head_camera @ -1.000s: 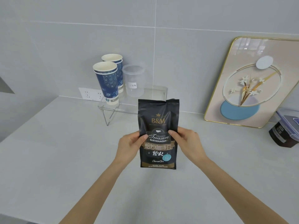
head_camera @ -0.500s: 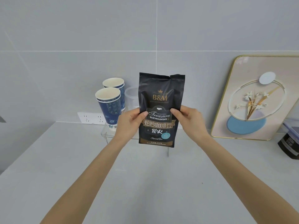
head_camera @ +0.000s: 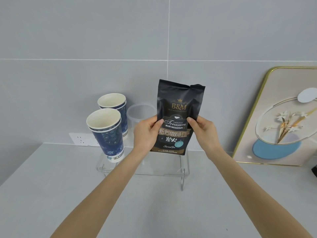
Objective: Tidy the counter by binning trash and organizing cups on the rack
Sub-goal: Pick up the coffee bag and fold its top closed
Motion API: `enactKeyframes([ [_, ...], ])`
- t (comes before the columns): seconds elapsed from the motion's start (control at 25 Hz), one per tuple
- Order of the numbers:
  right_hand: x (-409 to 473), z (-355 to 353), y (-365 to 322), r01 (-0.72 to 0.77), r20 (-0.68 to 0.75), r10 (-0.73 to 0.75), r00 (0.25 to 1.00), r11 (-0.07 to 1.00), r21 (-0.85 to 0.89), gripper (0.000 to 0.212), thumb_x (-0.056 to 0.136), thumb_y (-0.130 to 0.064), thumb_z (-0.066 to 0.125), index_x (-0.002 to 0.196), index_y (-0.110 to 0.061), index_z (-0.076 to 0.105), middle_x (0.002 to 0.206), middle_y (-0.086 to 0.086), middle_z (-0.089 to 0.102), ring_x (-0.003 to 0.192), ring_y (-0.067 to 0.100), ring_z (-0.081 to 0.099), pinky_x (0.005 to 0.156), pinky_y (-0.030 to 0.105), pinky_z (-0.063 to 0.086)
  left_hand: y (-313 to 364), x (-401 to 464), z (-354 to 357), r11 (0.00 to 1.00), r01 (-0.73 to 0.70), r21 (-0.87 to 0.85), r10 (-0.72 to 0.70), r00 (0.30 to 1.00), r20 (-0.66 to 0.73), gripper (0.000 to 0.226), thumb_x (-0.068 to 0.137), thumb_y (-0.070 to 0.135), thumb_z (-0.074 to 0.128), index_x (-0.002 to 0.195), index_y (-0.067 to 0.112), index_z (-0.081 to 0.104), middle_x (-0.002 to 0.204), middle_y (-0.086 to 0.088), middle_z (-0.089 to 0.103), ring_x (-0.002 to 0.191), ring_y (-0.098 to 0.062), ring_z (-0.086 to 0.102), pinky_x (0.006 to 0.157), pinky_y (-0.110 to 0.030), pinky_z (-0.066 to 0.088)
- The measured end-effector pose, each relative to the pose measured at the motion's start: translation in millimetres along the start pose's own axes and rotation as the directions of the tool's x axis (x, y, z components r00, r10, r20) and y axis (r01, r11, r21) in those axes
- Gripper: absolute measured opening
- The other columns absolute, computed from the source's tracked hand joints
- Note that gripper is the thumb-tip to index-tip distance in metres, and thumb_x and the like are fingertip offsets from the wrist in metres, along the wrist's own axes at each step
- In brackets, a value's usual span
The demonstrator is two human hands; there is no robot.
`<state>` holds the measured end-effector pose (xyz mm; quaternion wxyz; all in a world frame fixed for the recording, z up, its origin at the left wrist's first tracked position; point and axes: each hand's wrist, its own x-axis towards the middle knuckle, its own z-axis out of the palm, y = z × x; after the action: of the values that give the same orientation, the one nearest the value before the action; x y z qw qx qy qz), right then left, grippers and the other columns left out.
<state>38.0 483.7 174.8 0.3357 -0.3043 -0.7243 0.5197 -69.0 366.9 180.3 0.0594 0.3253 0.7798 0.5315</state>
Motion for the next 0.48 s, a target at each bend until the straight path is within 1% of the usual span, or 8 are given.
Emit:
enactKeyframes([
  [0.04,5.2,-1.1,2.6,0.003,-0.005,-0.003,1.0,1.0,-0.004,0.033,0.092,-0.019,0.049,0.093,0.013,0.055,0.097,0.021,0.069,0.075,0.017,0.057,0.053,0.013,0.044,-2.1,3.7,4.9,1.0,0.003,-0.009,-0.003,1.0,-0.002,0.023,0.091,0.019,0.05,0.097,0.004,0.065,0.104,-0.016,0.072,0.096,-0.03,0.065,0.084,-0.044,0.054],
  [0.08,9.7,-2.0,4.6,0.007,-0.007,-0.007,1.0,1.0,-0.009,0.032,0.092,-0.019,0.049,0.093,0.012,0.055,0.097,0.021,0.069,0.077,0.018,0.057,0.055,0.016,0.044,-4.2,7.3,9.1,1.0,0.007,-0.017,-0.007,1.0,-0.003,0.023,0.091,0.02,0.05,0.097,0.003,0.065,0.104,-0.016,0.071,0.096,-0.029,0.065,0.084,-0.044,0.054],
  [0.24,25.0,-0.1,7.1,0.001,-0.004,-0.001,1.0,1.0,-0.017,0.03,0.092,-0.019,0.049,0.092,0.01,0.056,0.092,0.014,0.067,0.079,0.021,0.058,0.059,0.02,0.047,-10.4,22.2,20.5,0.996,0.037,-0.076,-0.038,0.999,-0.015,0.024,0.091,0.02,0.048,0.099,0.002,0.063,0.105,-0.016,0.071,0.097,-0.028,0.064,0.082,-0.041,0.053],
  [0.32,31.3,4.3,8.5,0.008,-0.006,-0.008,1.0,1.0,-0.028,0.025,0.092,-0.018,0.048,0.083,0.004,0.056,0.089,0.014,0.067,0.079,0.022,0.058,0.061,0.023,0.047,-15.1,27.4,23.4,0.994,0.054,-0.097,-0.056,0.998,-0.02,0.024,0.091,0.019,0.048,0.1,0.001,0.063,0.105,-0.016,0.07,0.097,-0.028,0.064,0.083,-0.042,0.053],
  [0.36,33.9,6.7,9.1,0.007,-0.007,-0.007,1.0,0.999,-0.041,0.023,0.092,-0.018,0.048,0.076,-0.003,0.055,0.086,0.012,0.066,0.077,0.021,0.057,0.058,0.018,0.046,-17.2,29.2,24.9,0.993,0.058,-0.106,-0.062,0.998,-0.028,0.024,0.091,0.018,0.048,0.1,0.001,0.063,0.105,-0.016,0.07,0.096,-0.027,0.064,0.084,-0.042,0.054],
  [0.44,39.4,10.9,10.1,0.015,-0.018,-0.017,1.0,0.997,-0.079,0.03,0.092,-0.017,0.048,0.062,-0.015,0.047,0.077,0.008,0.062,0.071,0.019,0.054,0.046,0.008,0.04,-20.2,32.9,27.3,0.993,0.046,-0.111,-0.051,0.998,-0.048,0.022,0.092,0.014,0.048,0.101,0.0,0.062,0.104,-0.016,0.071,0.09,-0.022,0.063,0.085,-0.044,0.054],
  [0.48,41.7,12.1,10.6,0.024,-0.033,-0.028,0.999,0.995,-0.095,0.034,0.092,-0.016,0.048,0.059,-0.017,0.044,0.072,0.007,0.06,0.066,0.018,0.052,0.044,0.007,0.038,-20.7,34.7,28.2,0.993,0.036,-0.111,-0.042,0.998,-0.048,0.021,0.092,0.012,0.047,0.103,0.0,0.061,0.105,-0.016,0.07,0.088,-0.019,0.061,0.085,-0.043,0.054],
])
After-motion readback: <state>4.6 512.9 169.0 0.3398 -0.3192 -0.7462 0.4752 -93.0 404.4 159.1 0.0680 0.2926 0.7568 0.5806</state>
